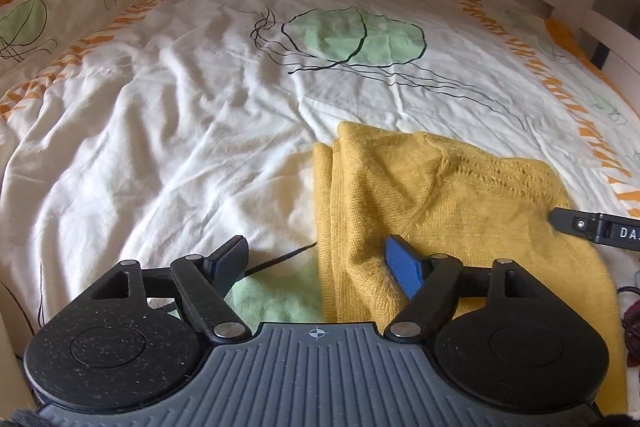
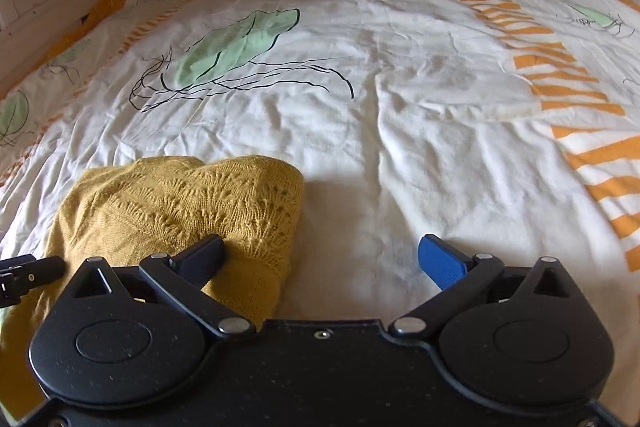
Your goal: Fold small clothes
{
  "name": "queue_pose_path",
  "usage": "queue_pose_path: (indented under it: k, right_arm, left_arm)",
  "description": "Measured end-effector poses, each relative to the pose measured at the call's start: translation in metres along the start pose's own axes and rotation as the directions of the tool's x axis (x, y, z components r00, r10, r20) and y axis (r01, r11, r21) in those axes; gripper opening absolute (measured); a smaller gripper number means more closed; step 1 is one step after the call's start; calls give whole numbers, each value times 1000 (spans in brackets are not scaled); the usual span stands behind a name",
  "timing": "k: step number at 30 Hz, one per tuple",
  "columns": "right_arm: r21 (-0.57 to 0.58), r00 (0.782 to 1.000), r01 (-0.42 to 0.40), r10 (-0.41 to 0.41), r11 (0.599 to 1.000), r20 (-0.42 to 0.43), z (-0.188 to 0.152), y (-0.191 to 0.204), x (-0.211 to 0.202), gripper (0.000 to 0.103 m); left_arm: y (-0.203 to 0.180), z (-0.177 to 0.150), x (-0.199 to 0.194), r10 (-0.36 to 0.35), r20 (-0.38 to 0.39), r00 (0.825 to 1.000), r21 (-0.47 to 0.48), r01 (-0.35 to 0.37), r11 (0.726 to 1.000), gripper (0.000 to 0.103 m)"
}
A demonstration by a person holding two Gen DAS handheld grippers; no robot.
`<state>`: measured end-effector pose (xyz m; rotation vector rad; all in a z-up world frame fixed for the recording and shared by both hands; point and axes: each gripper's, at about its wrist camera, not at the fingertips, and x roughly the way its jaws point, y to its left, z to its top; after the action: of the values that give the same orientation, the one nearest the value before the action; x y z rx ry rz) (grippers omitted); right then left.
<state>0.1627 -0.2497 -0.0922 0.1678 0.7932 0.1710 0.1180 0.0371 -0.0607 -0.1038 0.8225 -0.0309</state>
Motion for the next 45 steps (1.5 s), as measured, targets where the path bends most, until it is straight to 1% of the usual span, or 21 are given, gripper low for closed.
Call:
queue_pose_path:
  k: [4,8,10,11,12,14,19,23,27,34,37,39,42,45]
  right_arm:
    - [-15,1000,7,-7,1000,14,1,2,-6,103]
    - [-25,998,18,-17,1000,59,4,6,-27,103]
    - [-28,997,7,-5,1000,76,3,8,-40,103]
    - [-28,996,1,1,1000,85,2,9,-47,103]
    - [-31,996,-3,6,1000,91,1,10,-54,103]
    - [-38,995,-5,9,999,103,-2,14,-67,103]
    - [-10,992,-25,26,1000,123,-12,19,-96,103]
    - [5,992,-22,21,1000,123,-21,24,-112,103]
    - [21,993,-24,22,999,112,-30,30,-125,103]
    - [49,994,-28,23,998,106,-50,37,-146,103]
    - [41,996,0,-3,999,94,-58,40,-153,103]
    - [31,996,3,-5,1000,88,-64,43,-159,103]
    - [19,996,19,-20,1000,84,-71,46,-168,103]
    - [1,996,27,-27,1000,81,-78,50,-174,103]
  left_arm:
    - [0,4,-3,9,-20,1000,8,-9,1000,80]
    - [-5,8,-13,26,-25,999,41,-25,999,83]
    - [-8,7,-20,27,-25,999,58,-26,998,84]
    - [-9,6,-24,29,-29,999,64,-28,998,87]
    - [-11,6,-27,35,-36,999,69,-32,997,94]
    - [-12,4,-35,32,-38,999,71,-29,997,102]
    - [-15,0,-56,31,-19,999,68,-30,997,102]
    - [-16,-3,-74,21,3,1000,60,-21,998,102]
    - [-18,-9,-90,17,6,1000,57,-17,998,102]
    - [-25,-24,-115,-11,10,1000,83,10,996,102]
    - [-32,-31,-123,21,-10,1000,103,-19,995,102]
    - [-36,-36,-127,25,-18,1000,116,-22,993,102]
    - [-39,-43,-134,42,-29,999,111,-38,993,102]
    - [-39,-49,-139,74,-35,997,110,-70,991,102]
